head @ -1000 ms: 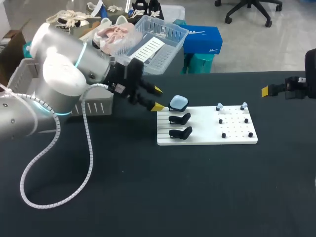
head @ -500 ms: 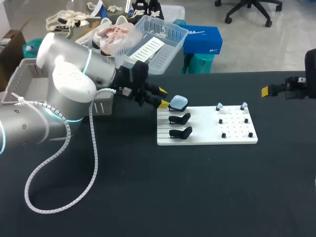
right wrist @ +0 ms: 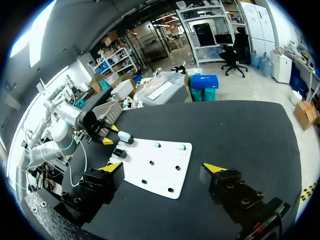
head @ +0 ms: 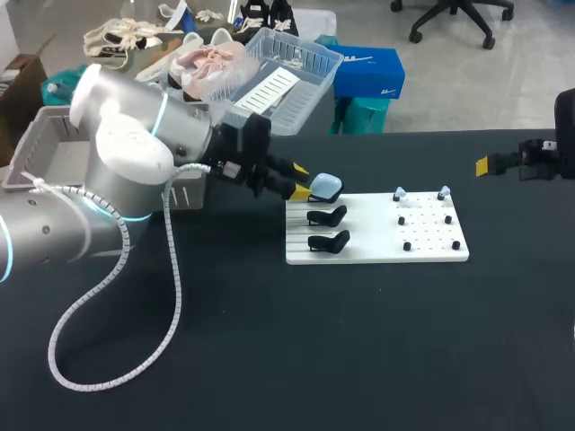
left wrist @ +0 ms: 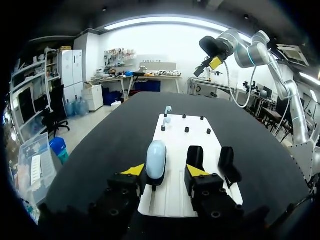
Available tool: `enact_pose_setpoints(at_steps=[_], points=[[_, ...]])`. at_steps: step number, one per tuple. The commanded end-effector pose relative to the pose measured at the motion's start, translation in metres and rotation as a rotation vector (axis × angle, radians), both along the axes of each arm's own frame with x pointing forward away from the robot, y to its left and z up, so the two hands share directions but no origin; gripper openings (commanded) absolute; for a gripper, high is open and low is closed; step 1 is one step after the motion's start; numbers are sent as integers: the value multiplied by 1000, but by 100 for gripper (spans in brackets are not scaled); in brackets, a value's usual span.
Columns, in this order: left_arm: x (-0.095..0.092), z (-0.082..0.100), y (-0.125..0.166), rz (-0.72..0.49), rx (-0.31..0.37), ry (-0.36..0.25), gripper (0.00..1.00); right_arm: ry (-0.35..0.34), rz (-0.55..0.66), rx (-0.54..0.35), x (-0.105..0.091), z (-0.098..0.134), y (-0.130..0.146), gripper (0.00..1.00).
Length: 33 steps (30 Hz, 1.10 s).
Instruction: Pick up each earbud case from the left stands, insert the matching earbuds, close the lid, and place the case in the box.
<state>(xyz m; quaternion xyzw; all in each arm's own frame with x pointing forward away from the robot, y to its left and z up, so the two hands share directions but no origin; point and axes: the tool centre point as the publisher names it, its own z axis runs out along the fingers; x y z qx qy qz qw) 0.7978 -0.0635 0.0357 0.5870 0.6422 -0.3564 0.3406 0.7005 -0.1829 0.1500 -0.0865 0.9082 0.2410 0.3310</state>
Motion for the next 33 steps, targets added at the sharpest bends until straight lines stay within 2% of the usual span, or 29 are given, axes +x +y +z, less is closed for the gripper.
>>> enact_pose_setpoints(at_steps=[1,4,6,10,12,14,18,24,30,33], points=[[0,-6,-5,20,-8,-28,49,0,3,2,0,0,-1,100],[-2,-6,-7,19,-14,-33,53,0,3,2,0,0,-1,100],[-2,-6,-10,20,-15,-35,63,0,3,2,0,0,-1,100],[-1,-8,-12,24,-16,-34,60,0,3,2,0,0,-1,100],[0,-8,-13,27,-17,-34,54,0,3,2,0,0,-1,100],[2,-9,-14,32,-16,-33,59,0,3,2,0,0,-1,100],[4,-10,-16,40,-16,-31,62,0,3,2,0,0,-1,100],[2,-11,-19,34,-18,-29,63,0,3,2,0,0,-1,100],[6,-13,-23,40,-17,-42,61,0,3,2,0,0,-1,100],[7,-14,-24,41,-16,-41,56,0,3,2,0,0,-1,100]])
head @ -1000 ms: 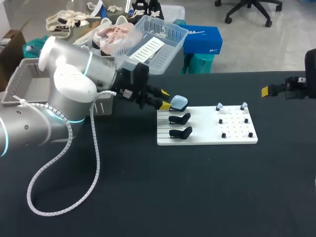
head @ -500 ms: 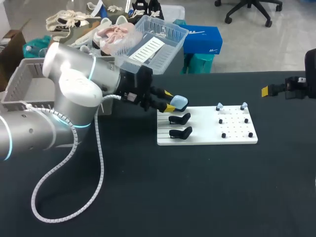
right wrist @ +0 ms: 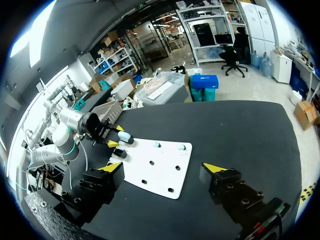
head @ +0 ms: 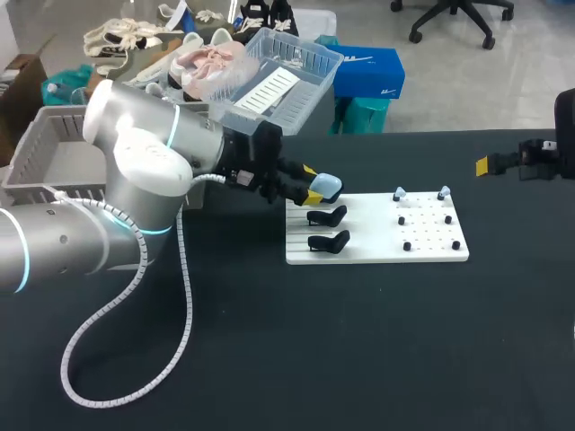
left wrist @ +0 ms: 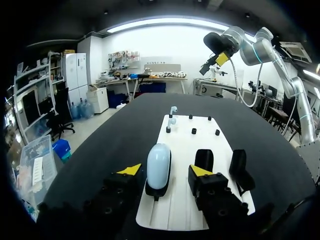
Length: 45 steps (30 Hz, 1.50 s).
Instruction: Pick up each earbud case from the left stands, insert the matching earbuds, close the lid, and place the case in the box.
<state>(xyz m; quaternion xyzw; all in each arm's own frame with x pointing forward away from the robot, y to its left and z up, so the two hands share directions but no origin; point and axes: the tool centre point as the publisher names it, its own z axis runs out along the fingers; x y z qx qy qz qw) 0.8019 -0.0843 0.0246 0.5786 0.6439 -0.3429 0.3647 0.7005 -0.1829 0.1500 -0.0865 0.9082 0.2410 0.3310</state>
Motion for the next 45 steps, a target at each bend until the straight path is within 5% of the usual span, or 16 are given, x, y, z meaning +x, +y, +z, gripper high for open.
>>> enact_pose_setpoints(at_steps=[1,25,32,39,45], points=[[5,-3,-5,4,-1,0,55,0,3,2,0,0,-1,100],[13,-8,-8,10,4,-2,43,0,3,2,0,0,-1,100],[15,-10,-8,4,7,-7,33,0,3,2,0,0,-1,100],[15,-8,-6,0,0,-8,0,0,3,2,0,0,-1,100],[14,-3,-2,-9,-13,-2,0,0,3,2,0,0,-1,100]])
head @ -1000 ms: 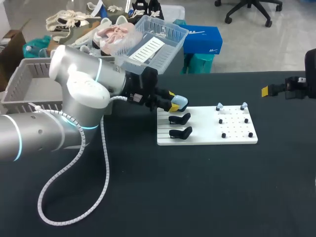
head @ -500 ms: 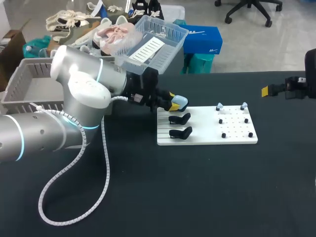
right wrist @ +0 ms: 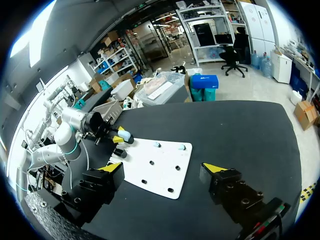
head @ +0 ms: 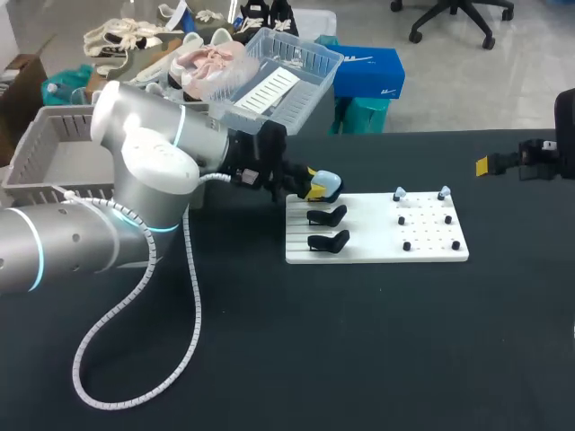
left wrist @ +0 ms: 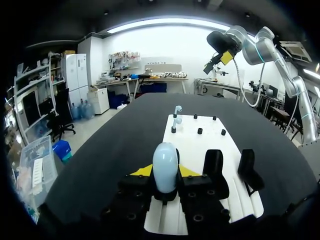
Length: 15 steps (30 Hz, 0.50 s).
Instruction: Pick up each earbud case from the left stands, insert the matching earbuds, close the lid, and place the case in the box.
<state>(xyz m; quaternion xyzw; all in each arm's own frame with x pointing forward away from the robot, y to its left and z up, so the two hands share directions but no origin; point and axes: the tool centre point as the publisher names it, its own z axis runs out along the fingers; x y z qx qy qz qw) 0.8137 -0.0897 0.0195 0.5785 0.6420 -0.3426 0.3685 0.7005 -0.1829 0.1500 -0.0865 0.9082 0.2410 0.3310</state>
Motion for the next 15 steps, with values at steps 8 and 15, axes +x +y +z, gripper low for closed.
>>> enact_pose_setpoints(at_steps=[8,15], points=[[-10,28,14,-50,-78,10,0,0,3,2,0,0,-1,100],[-30,63,21,-101,-165,1,0,0,3,2,0,0,-1,100]])
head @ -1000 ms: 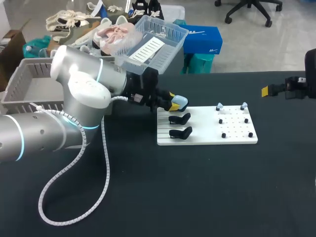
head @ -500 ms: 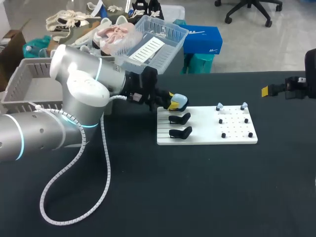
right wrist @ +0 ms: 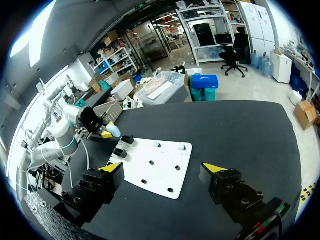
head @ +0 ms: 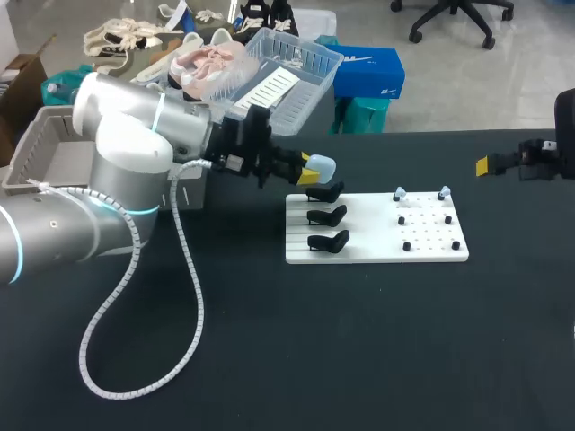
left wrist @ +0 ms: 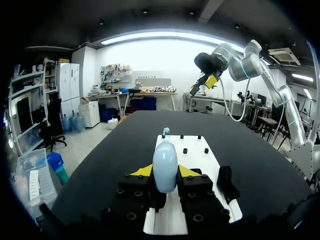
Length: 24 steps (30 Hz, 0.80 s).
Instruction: Pick up each earbud case from the left stands, insert the matching earbuds, close the lid, and place the case in the box.
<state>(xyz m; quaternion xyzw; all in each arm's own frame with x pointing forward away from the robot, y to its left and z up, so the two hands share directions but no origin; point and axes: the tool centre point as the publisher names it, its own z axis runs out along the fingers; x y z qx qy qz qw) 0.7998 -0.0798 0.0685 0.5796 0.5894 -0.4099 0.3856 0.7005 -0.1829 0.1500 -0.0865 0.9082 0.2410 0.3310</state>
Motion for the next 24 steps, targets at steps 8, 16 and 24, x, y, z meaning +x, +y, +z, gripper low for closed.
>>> enact_pose_setpoints(at_steps=[8,16,24], points=[[-43,53,16,-31,-117,-27,0,0,3,2,0,0,-1,100],[-69,67,17,-61,-149,-65,0,0,3,2,0,0,-1,100],[-91,75,15,-61,-185,-102,0,0,3,2,0,0,-1,100]])
